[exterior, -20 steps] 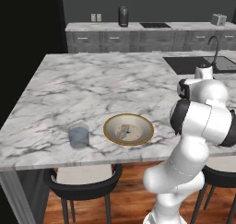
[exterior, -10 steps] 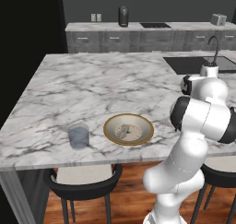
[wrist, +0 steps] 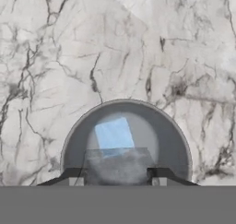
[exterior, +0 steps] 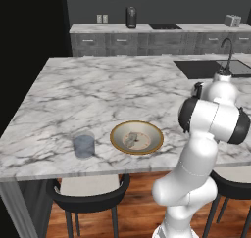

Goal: There are four ice cubes in the ice bowl. Place two ice cubes in each glass of water.

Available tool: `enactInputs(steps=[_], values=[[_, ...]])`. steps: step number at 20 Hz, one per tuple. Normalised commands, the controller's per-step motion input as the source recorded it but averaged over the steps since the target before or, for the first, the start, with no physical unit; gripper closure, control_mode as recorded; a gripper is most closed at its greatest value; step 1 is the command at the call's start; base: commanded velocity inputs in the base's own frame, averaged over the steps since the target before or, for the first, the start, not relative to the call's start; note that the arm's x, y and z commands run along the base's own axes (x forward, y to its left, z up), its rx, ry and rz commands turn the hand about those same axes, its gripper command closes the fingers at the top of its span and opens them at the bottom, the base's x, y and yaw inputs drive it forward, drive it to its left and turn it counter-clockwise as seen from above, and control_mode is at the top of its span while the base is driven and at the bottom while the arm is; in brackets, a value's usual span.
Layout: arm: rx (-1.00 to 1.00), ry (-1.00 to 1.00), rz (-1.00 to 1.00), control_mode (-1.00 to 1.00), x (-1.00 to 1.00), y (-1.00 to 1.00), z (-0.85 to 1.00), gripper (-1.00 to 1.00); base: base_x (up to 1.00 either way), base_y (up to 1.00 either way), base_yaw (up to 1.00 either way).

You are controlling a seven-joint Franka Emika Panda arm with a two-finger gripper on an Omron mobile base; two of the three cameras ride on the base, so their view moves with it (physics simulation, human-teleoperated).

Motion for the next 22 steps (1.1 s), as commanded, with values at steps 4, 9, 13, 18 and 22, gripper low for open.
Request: enactInputs(steps=[4, 9, 13, 18, 22], values=[[0.0, 0.06, 0.12, -1.0, 0.07, -0.22, -0.34, 1.0, 0.0, 0.0, 0.0], [0.0, 0.02, 0.05, -1.0, 0.0, -0.29, -0.07, 1.0, 0.0, 0.0, 0.0], [0.0, 0.0, 0.04, -1.0, 0.0, 0.0, -0.01, 1.0, 0.0, 0.0, 0.0], [0.0, 0.0, 0.01, -1.0, 0.0, 0.05, -0.09, 1.0, 0.0, 0.0, 0.0], [0.0, -0.03, 0.0, -1.0, 0.0, 0.28, -0.15, 1.0, 0.0, 0.0, 0.0]])
